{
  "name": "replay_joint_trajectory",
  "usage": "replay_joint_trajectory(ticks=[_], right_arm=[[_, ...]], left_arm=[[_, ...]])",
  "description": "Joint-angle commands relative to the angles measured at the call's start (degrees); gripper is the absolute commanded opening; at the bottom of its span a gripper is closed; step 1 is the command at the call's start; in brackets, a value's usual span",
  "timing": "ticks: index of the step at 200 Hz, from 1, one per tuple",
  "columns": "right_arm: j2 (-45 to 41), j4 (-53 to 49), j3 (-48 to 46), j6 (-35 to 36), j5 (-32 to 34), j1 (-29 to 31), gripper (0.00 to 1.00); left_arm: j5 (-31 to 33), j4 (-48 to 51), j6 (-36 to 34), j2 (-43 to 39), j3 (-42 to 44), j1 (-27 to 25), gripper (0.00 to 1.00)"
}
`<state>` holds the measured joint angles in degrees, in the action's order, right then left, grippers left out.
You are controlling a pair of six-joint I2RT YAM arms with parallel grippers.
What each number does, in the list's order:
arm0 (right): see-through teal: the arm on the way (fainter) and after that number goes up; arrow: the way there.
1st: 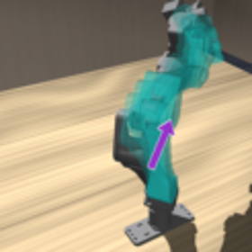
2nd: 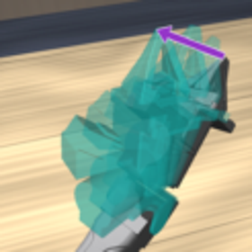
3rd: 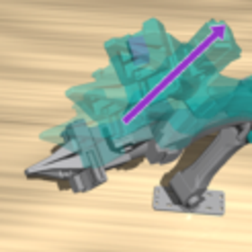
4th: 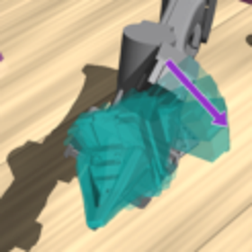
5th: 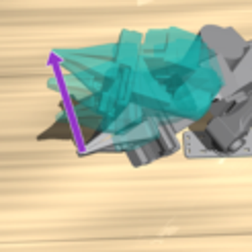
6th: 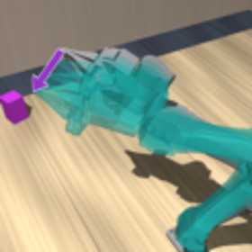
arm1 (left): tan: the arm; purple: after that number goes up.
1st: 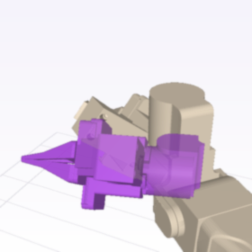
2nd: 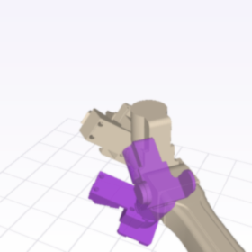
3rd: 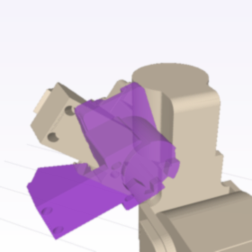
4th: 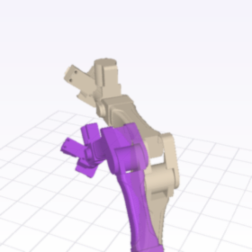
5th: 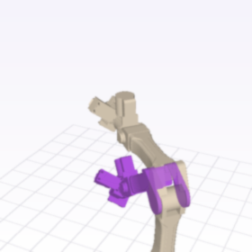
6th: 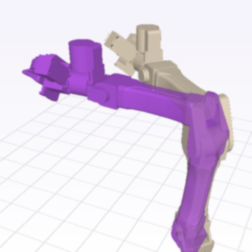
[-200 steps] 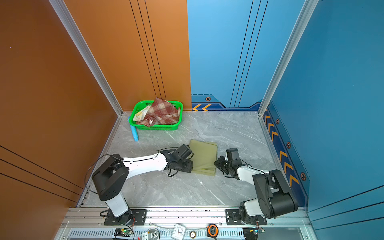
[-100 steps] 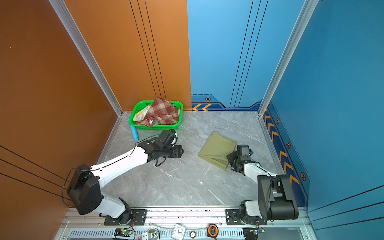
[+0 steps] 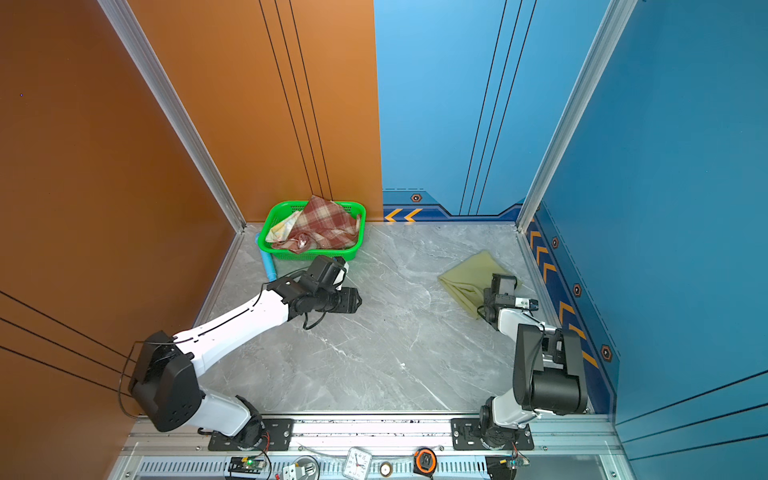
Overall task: Fold and stack the skirts
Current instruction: 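Drag the folded skirt to the far corner with the right gripper while the left withdraws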
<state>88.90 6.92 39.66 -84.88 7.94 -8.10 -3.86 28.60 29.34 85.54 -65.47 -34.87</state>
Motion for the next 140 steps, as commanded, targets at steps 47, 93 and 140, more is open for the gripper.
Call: replay_joint_trajectory(ticks=[47, 93, 140], right_arm=[[12.7, -0.2, 13.2, -15.9, 17.1, 4.0, 0.00], [22.8, -2.7, 23.8, -21.5, 22.0, 7.0, 0.00], [31.8, -4.3, 34.2, -18.5, 19.2, 6.6, 0.00]], left_arm=[[-5.7, 4.5, -4.3, 4.7, -7.7, 4.0, 0.68], [-7.1, 8.1, -6.3, 7.7, -12.6, 6.3, 0.68], [-6.8, 11.8, -7.5, 9.1, -17.2, 9.1, 0.68]])
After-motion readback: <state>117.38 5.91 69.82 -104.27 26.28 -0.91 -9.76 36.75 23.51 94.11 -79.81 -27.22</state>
